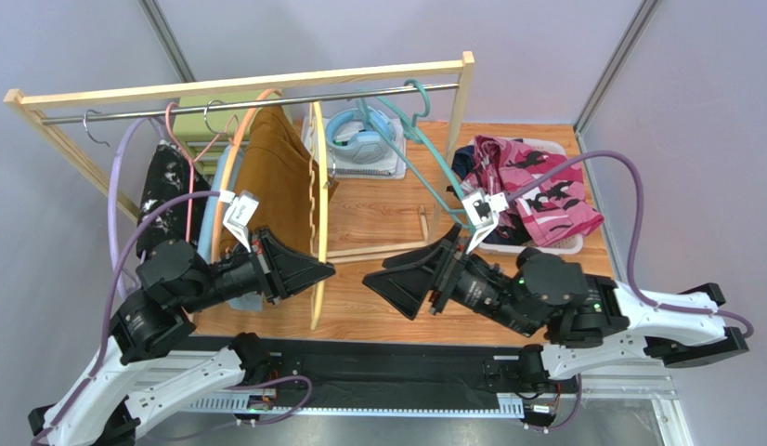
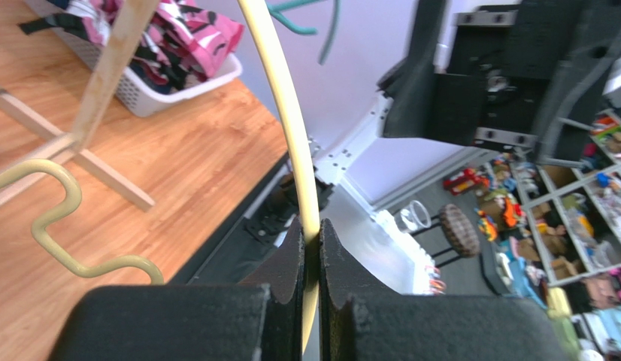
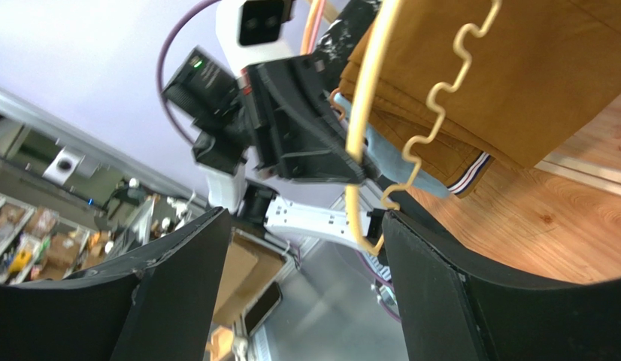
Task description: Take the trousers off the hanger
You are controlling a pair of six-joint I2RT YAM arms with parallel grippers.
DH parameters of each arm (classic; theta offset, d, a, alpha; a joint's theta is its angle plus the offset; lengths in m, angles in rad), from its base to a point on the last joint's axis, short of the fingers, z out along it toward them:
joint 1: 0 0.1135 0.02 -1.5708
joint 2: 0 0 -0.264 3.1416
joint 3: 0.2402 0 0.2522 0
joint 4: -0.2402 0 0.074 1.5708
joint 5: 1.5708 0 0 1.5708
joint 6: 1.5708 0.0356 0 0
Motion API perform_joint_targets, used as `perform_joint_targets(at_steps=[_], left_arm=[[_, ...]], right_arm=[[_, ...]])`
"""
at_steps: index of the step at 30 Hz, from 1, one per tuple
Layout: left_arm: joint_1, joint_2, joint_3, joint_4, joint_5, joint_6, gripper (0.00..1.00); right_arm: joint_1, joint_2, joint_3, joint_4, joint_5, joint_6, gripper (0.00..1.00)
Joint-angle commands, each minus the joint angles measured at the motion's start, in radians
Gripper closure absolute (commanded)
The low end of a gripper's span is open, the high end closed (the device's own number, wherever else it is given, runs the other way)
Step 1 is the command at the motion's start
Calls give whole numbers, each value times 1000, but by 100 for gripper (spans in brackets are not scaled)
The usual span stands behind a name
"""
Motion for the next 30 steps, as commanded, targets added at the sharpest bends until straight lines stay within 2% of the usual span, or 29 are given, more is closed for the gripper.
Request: perform_joint_targets(at_steps=[1,6,16,30], left_arm=[[0,54,44,103,-51,122,100],[0,160,89,146,-53,150,100],[2,330,193,199,-74,242,100],[16,324,179,298,-64,230,100]], right_arm=[[-1,-75,47,-78,-118,-163,20],[-1,-112,90,-184,-152,-209,21],[-1,-279,66,-235,-123,-249,22],[-1,-290,77,-232,-181,-271,22]])
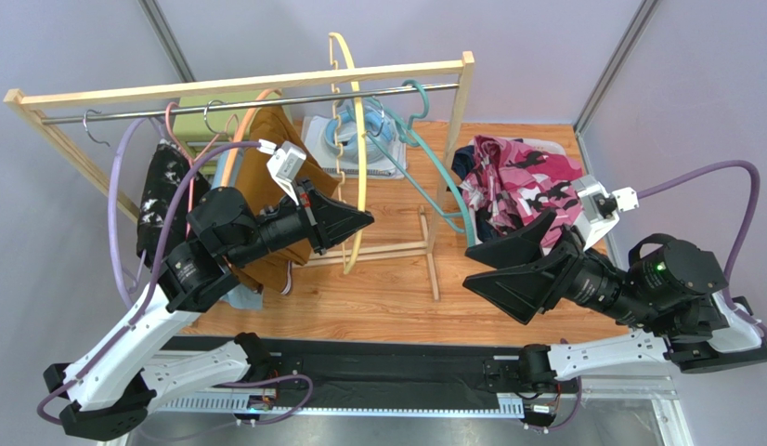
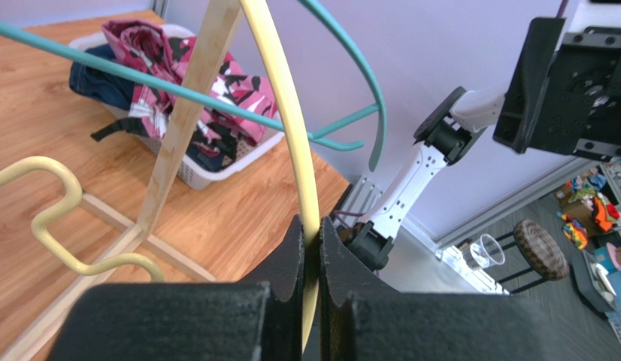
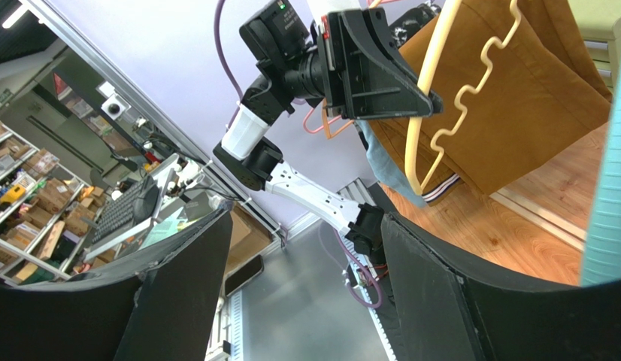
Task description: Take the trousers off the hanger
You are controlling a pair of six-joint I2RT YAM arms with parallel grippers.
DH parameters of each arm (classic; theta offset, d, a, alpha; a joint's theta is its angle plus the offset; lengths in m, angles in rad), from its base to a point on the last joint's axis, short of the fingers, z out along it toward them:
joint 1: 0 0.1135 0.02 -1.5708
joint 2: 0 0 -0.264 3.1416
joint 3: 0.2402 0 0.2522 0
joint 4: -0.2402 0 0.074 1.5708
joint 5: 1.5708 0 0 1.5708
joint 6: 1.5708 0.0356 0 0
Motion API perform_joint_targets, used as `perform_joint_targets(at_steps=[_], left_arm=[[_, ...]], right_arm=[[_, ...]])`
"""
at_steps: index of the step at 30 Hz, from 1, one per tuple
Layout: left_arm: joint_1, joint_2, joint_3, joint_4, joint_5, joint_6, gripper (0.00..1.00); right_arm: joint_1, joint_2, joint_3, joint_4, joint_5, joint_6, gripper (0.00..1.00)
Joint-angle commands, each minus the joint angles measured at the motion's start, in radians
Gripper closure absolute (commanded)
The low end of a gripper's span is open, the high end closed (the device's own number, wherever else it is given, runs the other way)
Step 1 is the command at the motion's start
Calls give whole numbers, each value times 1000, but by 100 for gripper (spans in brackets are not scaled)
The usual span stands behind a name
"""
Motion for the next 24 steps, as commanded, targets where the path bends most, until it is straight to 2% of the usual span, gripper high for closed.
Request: perform_joint_targets(at_steps=[1,15,24], left_arm=[[15,-2,24,119,-2,19,100],[112,116,68,169,70,-90,100],[112,182,70,138,123,-213,100]], right_arm=[[-1,6,9,1,-27,-27,22],[-1,-11,3,-2,-35,-21,22],[-1,43,35,-106,117,21,23]])
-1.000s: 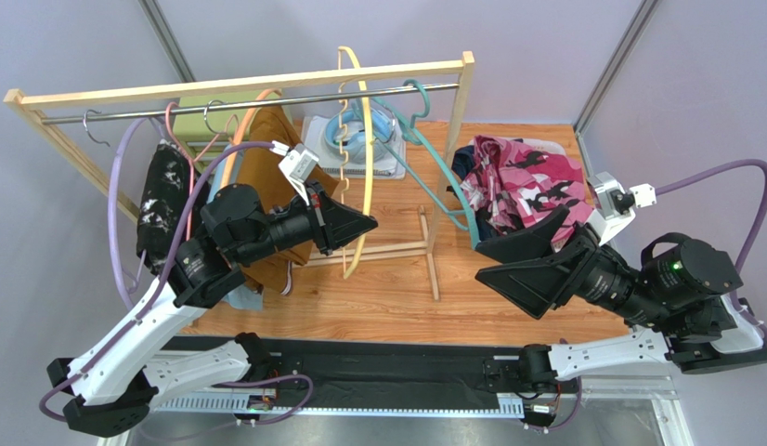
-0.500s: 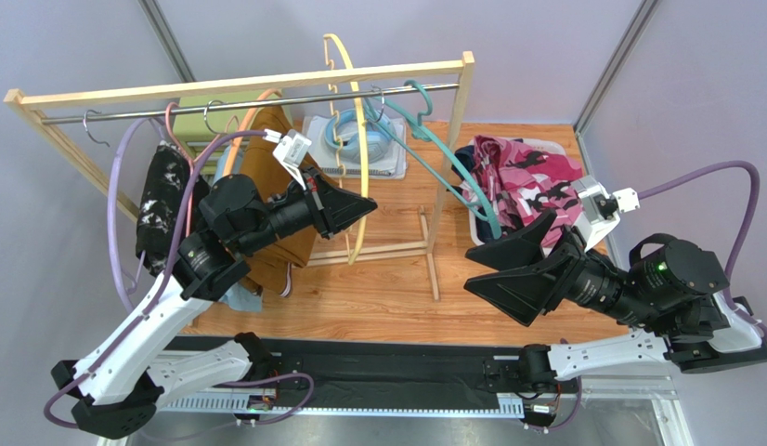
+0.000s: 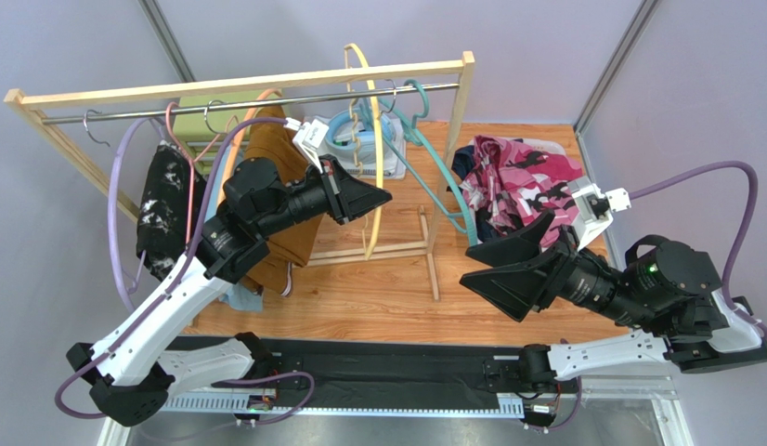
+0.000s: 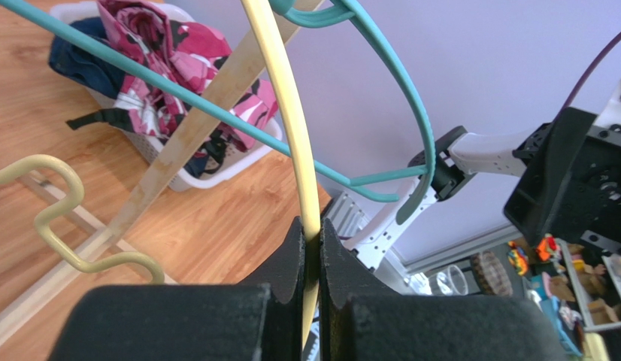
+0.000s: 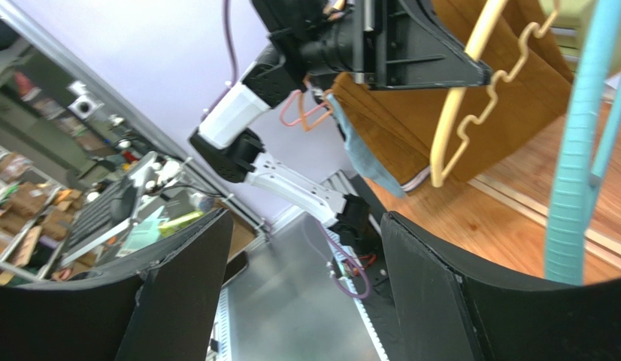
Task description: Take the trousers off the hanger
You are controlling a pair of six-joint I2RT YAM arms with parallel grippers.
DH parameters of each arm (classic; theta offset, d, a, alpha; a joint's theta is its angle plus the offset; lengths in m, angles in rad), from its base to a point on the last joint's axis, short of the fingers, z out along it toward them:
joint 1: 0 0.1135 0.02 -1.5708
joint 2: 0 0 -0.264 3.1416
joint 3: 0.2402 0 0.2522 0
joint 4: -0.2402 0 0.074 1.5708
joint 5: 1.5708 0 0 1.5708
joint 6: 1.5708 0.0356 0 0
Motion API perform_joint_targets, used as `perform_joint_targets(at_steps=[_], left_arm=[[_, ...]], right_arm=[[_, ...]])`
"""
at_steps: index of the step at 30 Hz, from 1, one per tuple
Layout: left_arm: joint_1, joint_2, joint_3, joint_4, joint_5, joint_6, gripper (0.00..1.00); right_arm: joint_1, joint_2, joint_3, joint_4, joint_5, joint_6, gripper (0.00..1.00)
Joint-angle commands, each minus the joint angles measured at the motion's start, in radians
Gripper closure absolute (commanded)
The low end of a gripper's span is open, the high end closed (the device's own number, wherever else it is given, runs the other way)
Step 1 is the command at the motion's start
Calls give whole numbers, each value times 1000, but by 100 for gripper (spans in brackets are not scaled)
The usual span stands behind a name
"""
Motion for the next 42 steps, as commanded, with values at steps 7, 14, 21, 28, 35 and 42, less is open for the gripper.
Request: perform_joint_targets(at_steps=[7,14,21,28,35,42], left_arm=[[6,100,65,92,127,-152,100],[3,172,102,154,188,-215,100],[0,95,82,100,130,-172,69],[0,-18,81,-2,76,-97,44],[1,-134,116,-220,29,8,36],[1,-248,203,-471,12,112,29]], right_arm=[[-1,74,45,-68,111,20,23],[-1,71,42,-50,133,23,23],[-1,88,48,-47,142,11,23],[-1,143,80,-47,142,-25,23],[-1,227,142,-56,150,-71,22],[-3,326,212,-71,150,-103,22]])
